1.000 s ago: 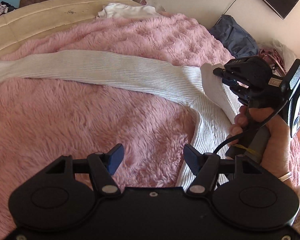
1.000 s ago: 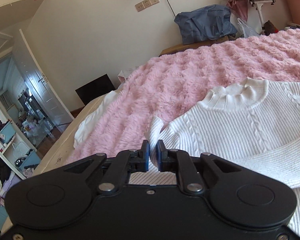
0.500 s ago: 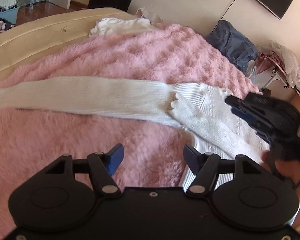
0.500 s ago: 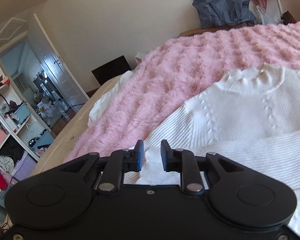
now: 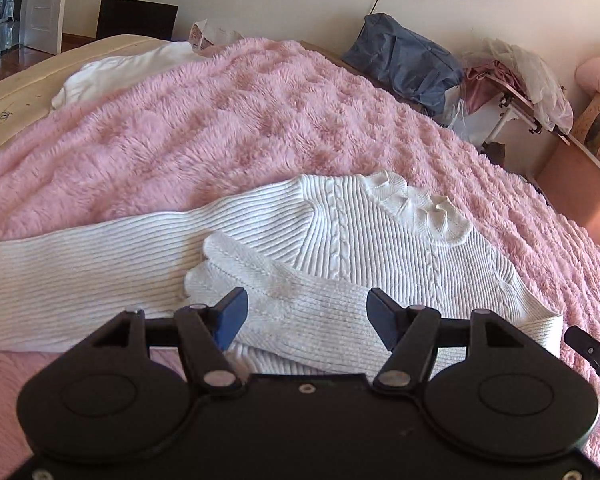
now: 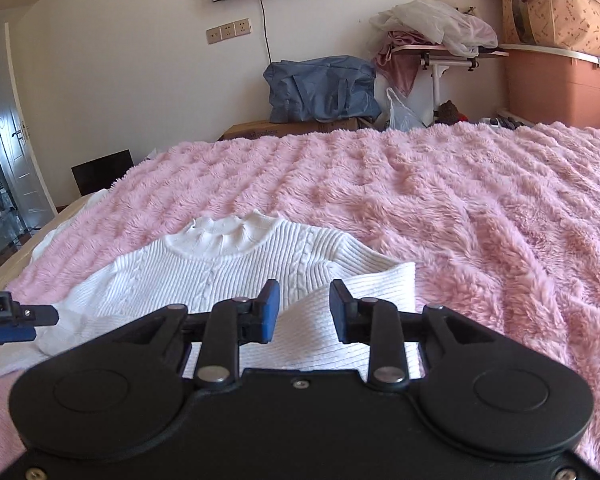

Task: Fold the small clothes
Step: 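Move the left gripper to the cuff of the other sleeve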

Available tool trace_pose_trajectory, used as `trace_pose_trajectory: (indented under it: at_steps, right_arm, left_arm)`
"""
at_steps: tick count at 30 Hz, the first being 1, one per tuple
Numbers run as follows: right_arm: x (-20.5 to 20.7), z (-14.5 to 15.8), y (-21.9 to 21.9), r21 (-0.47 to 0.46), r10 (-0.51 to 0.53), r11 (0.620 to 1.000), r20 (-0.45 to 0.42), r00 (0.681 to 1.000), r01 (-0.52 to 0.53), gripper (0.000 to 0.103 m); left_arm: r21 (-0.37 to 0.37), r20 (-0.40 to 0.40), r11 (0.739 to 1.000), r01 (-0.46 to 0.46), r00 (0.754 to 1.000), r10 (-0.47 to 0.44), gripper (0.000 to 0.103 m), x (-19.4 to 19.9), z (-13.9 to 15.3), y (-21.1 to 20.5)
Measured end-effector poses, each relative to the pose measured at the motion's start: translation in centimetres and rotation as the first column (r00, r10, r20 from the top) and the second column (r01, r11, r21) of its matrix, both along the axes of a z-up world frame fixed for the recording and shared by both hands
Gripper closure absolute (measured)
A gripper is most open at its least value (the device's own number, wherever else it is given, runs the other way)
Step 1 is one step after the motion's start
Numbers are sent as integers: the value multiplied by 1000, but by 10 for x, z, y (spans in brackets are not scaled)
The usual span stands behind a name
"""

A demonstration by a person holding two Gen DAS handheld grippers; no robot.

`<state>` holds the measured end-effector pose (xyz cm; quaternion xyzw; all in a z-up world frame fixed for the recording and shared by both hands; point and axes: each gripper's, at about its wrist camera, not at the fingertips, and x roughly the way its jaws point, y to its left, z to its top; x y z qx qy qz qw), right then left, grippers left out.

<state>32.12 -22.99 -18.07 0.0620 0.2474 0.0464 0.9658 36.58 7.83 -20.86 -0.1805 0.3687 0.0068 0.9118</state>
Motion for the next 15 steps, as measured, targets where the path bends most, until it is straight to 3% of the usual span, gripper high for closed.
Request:
trace_pose_trajectory:
  at_steps: [8, 11, 15]
  right_arm:
    - [40, -37, -10, -80, -54, 996, -74, 996, 49, 73]
    - [57, -54, -22, -74, -106, 993, -126, 986, 97, 74]
    - [58, -55, -19, -118, -116, 988, -113, 987, 102, 78]
  left_arm:
    - [44, -80, 998, -46, 996, 49, 34, 19, -33, 5]
    - [34, -79, 998, -50, 995, 53, 34, 19, -38, 11]
    - [21, -71, 998, -55, 996, 56, 34, 15, -38, 15]
